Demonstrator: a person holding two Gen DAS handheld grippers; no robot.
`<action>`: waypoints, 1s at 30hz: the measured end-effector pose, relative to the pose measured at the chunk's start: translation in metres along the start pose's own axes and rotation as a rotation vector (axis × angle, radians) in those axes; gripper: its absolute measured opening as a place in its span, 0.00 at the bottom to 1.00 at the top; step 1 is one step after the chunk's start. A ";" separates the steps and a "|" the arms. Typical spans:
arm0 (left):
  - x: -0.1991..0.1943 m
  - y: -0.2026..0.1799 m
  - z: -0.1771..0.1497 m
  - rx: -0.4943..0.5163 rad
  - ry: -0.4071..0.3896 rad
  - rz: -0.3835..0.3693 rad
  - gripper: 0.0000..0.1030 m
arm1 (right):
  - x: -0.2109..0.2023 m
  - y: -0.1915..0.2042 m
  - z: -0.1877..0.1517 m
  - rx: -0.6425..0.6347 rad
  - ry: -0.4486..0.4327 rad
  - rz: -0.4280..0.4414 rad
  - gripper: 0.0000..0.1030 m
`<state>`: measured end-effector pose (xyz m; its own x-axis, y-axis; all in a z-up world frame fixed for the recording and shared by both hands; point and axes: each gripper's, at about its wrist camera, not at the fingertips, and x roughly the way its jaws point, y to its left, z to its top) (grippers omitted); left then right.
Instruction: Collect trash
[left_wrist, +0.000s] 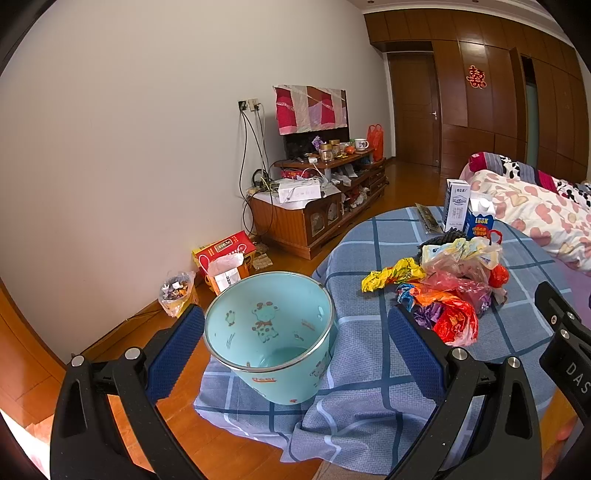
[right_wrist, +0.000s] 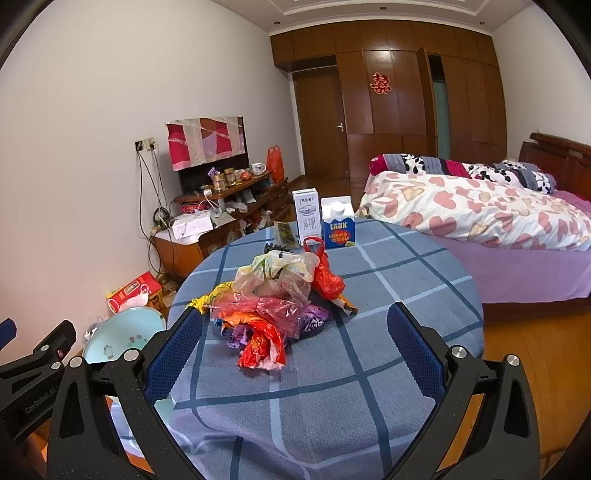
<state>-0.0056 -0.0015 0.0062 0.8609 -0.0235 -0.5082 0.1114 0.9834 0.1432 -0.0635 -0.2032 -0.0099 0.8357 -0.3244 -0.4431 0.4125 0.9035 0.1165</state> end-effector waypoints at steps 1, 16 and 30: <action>0.000 0.000 0.001 0.000 0.000 0.000 0.94 | 0.000 0.001 0.000 -0.003 -0.001 0.000 0.96; -0.002 -0.001 0.000 -0.002 0.002 -0.001 0.94 | -0.003 0.000 -0.002 -0.012 -0.008 -0.003 0.96; 0.017 -0.004 -0.011 0.006 0.047 -0.003 0.94 | 0.004 -0.007 -0.007 -0.013 0.016 -0.016 0.95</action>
<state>0.0037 -0.0041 -0.0123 0.8361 -0.0179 -0.5483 0.1174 0.9821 0.1470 -0.0658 -0.2091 -0.0183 0.8233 -0.3340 -0.4589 0.4205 0.9020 0.0979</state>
